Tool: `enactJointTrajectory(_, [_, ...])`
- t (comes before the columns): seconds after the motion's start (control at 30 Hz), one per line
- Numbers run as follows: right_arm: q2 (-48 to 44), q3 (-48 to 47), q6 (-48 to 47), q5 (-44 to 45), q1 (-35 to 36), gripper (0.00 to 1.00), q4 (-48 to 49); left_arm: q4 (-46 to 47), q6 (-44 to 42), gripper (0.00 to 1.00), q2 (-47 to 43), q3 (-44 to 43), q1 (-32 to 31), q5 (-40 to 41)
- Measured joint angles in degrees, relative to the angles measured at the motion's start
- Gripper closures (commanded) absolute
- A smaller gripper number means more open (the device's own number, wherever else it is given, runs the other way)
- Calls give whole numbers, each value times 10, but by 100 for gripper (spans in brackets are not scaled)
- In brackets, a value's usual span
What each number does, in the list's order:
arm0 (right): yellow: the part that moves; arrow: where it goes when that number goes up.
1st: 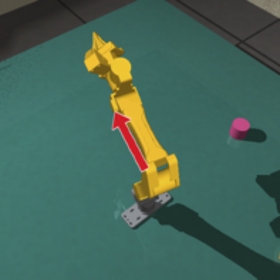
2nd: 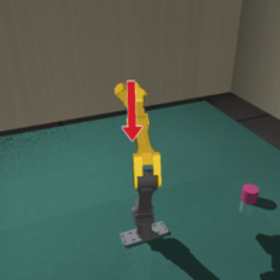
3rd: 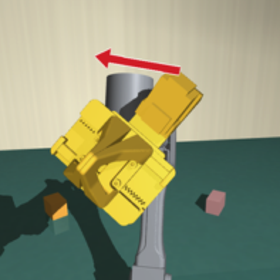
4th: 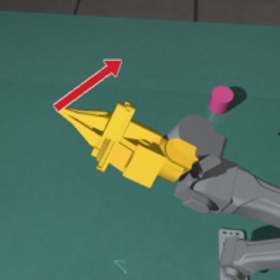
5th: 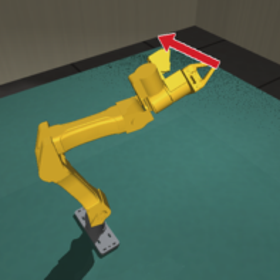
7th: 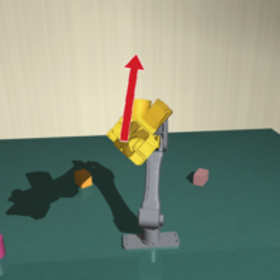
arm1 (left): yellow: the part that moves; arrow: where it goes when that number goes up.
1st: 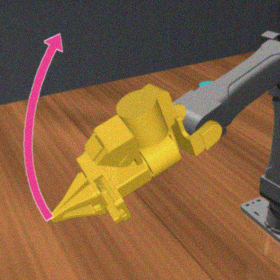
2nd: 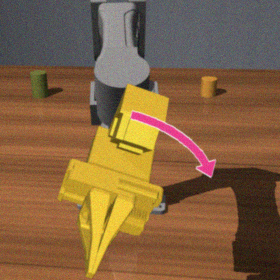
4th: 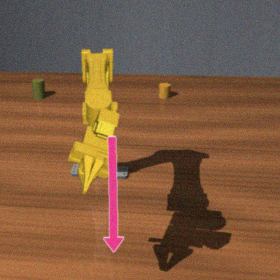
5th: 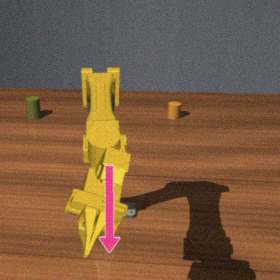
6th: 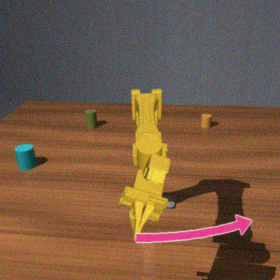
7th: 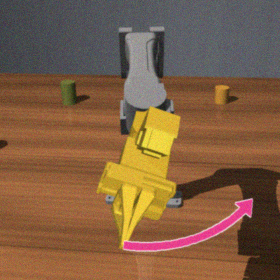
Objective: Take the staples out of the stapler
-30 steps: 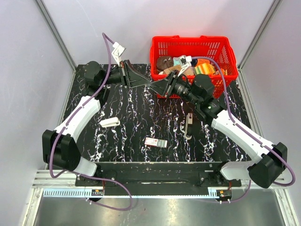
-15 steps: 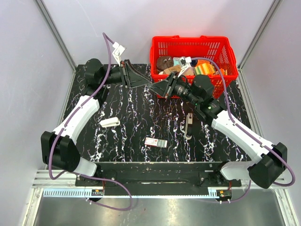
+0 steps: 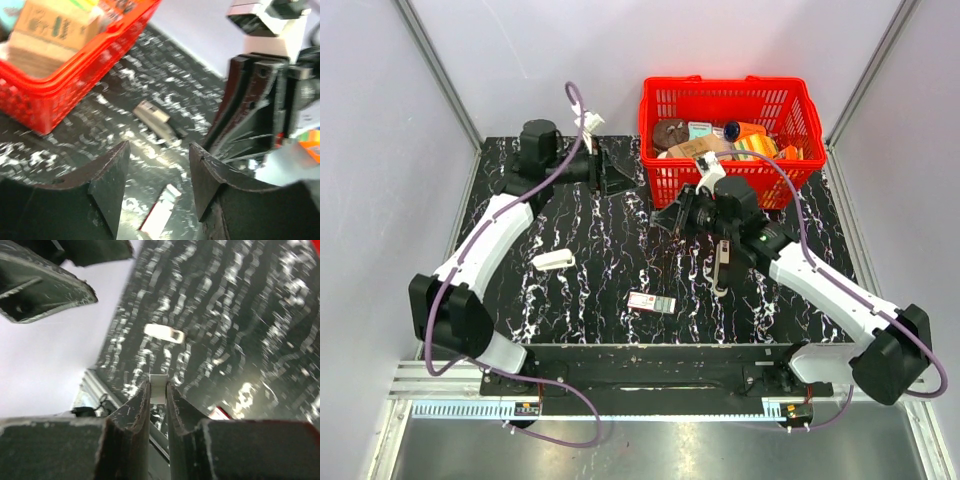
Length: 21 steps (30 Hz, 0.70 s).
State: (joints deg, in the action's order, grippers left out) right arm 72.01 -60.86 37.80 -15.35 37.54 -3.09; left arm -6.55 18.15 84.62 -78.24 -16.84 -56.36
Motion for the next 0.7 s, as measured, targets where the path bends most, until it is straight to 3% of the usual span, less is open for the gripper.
enactJointTrajectory(0.13, [24, -1, 13, 54, 0, 100, -98, -114, -164, 50, 33, -14, -24, 101])
enactJointTrajectory(0.27, [86, 4, 44, 104, 19, 100, -178, -167, -290, 50, 49, 42, -57, 205])
enactJointTrajectory(0.53, [203, -26, 106, 234, 155, 100, -313, -205, -396, 53, 53, 120, -90, 316])
enactJointTrajectory(0.7, [240, -51, 153, 276, 170, 100, -368, -193, -418, 53, 50, 148, -117, 348])
